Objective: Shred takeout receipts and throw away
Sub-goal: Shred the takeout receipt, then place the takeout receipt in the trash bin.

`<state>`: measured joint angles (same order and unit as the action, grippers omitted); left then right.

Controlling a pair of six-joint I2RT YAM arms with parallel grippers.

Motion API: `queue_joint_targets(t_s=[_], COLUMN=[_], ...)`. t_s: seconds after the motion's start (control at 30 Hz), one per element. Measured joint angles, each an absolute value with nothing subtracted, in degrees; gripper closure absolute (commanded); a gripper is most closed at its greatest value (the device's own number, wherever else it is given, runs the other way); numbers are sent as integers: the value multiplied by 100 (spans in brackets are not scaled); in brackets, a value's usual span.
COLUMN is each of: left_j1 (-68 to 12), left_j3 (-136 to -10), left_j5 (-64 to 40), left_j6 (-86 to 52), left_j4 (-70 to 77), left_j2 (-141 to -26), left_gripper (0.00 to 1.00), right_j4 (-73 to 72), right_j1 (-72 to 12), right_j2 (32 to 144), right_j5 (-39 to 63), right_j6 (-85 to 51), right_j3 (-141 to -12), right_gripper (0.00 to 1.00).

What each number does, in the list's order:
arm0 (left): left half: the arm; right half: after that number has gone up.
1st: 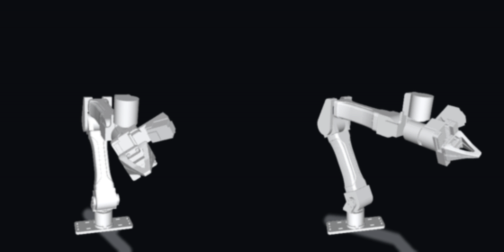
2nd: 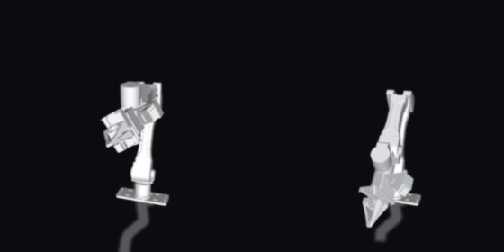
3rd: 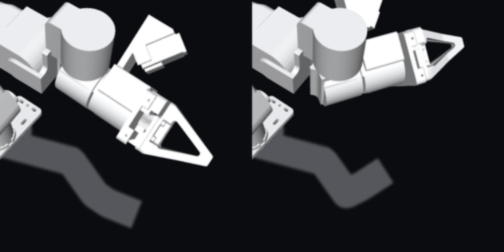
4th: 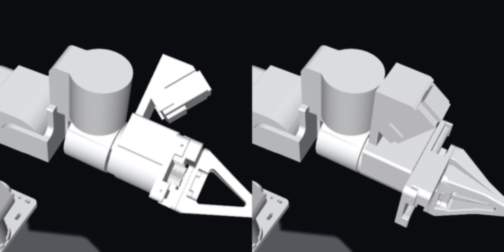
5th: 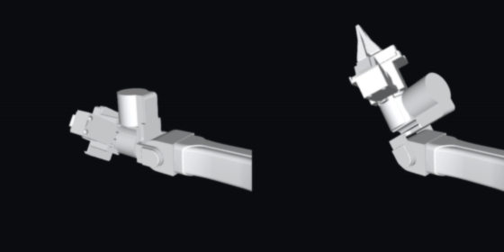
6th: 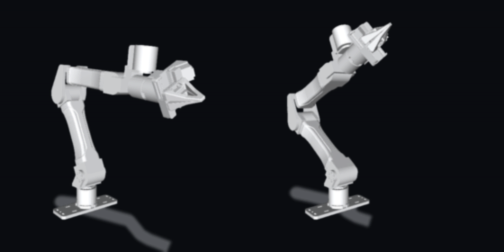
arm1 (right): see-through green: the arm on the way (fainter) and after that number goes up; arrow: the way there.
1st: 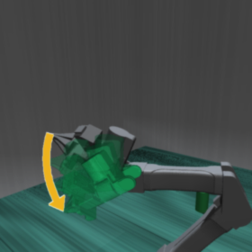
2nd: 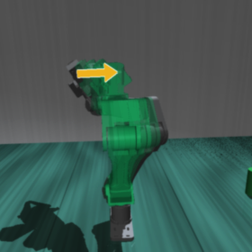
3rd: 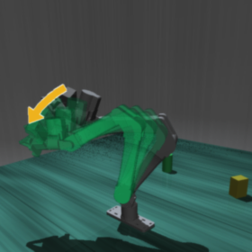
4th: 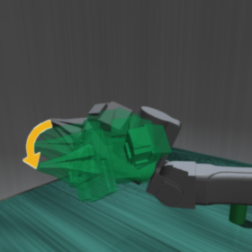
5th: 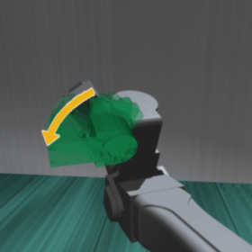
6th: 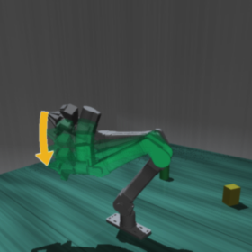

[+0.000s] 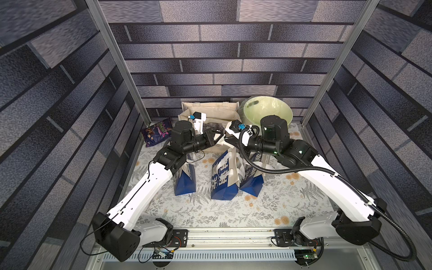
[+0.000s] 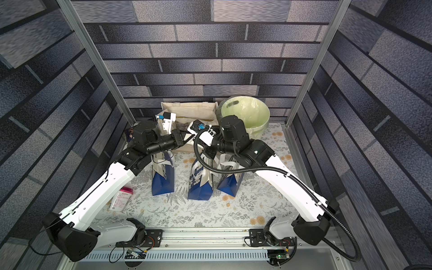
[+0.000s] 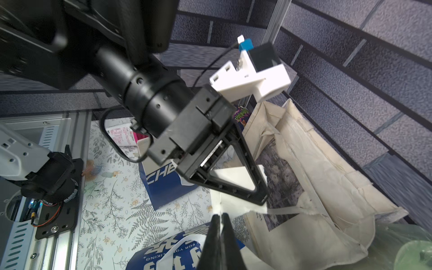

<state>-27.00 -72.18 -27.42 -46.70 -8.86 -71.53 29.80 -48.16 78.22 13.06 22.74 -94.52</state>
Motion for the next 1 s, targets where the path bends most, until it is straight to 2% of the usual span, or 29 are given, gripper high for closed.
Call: queue_joint_targets(t_s=[0.17,0.27,0.6,0.73,1.0], left_j1=[-2692,-2692,-2692,-2692,-2692], left_j3=[-7218,-7218,-7170,-7122,-7037], left_j5=[-2519,-2416,-2215,-2196,-2128], left_j6=[-4676,-4670,-4589,-4587,-4589], left_j4=[-945,-941,-526,-392,-320], left_j2=[-7231,-7231,-7094,-6965,-6785], left_gripper=[100,100,100,100,100], right_j4=[2423,2099,2495,3271,4440], right_j1=[-4810,-4676,-3055,-2641,-2421], right_j2=[7642,7638,8882,9773,11048], right_j5=[1684,1577,-486,-1240,-1914], right_j6=[1800,1304,-478,-768,-620], right_j3=[-9240,-9089,-10165,-11218,-12501], right_gripper=[100,100,100,100,68])
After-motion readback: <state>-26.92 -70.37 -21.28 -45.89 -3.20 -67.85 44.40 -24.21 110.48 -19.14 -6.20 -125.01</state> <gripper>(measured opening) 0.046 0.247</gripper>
